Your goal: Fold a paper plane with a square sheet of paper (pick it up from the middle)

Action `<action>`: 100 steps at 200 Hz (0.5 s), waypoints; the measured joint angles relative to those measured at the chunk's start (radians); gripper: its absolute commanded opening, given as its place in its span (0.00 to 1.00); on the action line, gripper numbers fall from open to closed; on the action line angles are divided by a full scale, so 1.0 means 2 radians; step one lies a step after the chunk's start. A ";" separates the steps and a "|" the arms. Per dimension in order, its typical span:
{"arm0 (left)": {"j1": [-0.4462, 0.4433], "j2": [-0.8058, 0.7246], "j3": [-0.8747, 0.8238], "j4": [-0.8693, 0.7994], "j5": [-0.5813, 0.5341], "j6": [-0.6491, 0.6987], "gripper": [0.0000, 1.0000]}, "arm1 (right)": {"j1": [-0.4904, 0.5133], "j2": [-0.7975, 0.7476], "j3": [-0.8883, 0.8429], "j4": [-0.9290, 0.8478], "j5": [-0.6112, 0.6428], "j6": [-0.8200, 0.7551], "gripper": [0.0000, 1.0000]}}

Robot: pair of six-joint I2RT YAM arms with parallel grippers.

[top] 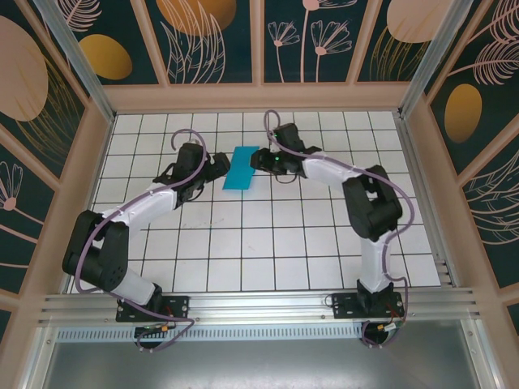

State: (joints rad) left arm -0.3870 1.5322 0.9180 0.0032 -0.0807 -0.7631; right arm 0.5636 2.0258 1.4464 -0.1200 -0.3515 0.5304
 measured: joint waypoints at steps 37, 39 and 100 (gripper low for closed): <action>0.034 0.000 -0.018 0.003 -0.007 -0.016 0.99 | 0.036 0.073 0.088 -0.031 -0.008 -0.010 0.42; 0.035 0.000 -0.018 0.004 -0.007 -0.016 0.99 | 0.038 0.078 0.094 -0.033 -0.009 -0.011 0.42; 0.050 0.005 -0.024 0.006 -0.004 -0.025 0.98 | 0.050 0.177 0.212 -0.094 -0.006 -0.024 0.43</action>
State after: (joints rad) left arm -0.2863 1.5429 0.8700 0.0154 -0.0887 -0.8135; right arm 0.6632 2.3791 1.8694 -0.3073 -0.3634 0.4824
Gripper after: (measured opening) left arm 0.985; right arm 0.429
